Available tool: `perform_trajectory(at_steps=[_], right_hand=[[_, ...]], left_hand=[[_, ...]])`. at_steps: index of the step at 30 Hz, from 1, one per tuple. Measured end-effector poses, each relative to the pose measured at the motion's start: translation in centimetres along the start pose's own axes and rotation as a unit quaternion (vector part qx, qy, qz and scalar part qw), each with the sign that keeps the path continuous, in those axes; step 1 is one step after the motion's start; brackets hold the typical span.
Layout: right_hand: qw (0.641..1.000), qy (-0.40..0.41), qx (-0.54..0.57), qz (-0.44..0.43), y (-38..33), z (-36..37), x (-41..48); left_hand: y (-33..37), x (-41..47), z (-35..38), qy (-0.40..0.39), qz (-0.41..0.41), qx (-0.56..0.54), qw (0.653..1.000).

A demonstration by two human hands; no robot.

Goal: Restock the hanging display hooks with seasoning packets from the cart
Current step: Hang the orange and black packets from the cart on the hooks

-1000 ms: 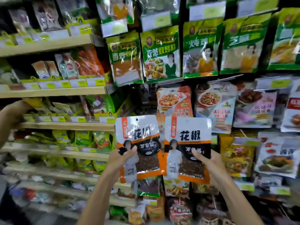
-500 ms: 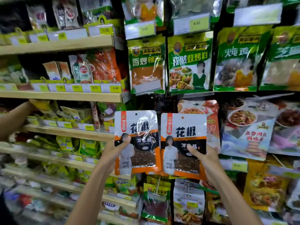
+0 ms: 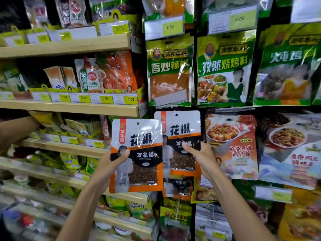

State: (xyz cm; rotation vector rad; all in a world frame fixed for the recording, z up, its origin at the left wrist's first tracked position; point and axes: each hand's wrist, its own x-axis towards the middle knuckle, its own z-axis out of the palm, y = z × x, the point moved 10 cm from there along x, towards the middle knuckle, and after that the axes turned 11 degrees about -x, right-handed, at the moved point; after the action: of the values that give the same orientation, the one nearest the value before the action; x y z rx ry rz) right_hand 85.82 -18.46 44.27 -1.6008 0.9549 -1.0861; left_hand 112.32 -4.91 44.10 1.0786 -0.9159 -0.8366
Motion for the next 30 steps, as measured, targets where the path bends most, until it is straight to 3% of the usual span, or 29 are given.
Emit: perform_trajectory(at_steps=[11, 18, 21, 24, 25, 30], right_hand=[[0.998, 0.052, 0.022, 0.021, 1.0, 0.8, 3.2], [0.994, 0.096, -0.025, 0.043, 1.0, 0.4, 4.6], [0.987, 0.143, -0.073, 0.03, 0.7, -0.5, 3.0], [0.963, 0.24, -0.122, -0.026, 0.3, -2.0, -0.8], [0.965, 0.233, -0.115, -0.04, 0.4, -1.5, -1.9], [0.998, 0.052, 0.011, 0.012, 1.0, 4.3, -2.8]], left_hand=[[-1.1, 2.8, 1.8, -0.079, -0.008, 0.017, 0.997], [-1.9, 4.0, 1.9, -0.075, -0.012, 0.007, 0.997], [-2.3, 4.0, 2.8, -0.092, -0.025, 0.01, 0.995], [-3.0, 4.0, 3.6, -0.095, -0.027, 0.013, 0.995], [-3.1, 3.9, 4.0, -0.097, -0.027, 0.013, 0.995], [-4.0, 3.6, 7.3, -0.128, -0.044, -0.006, 0.991]])
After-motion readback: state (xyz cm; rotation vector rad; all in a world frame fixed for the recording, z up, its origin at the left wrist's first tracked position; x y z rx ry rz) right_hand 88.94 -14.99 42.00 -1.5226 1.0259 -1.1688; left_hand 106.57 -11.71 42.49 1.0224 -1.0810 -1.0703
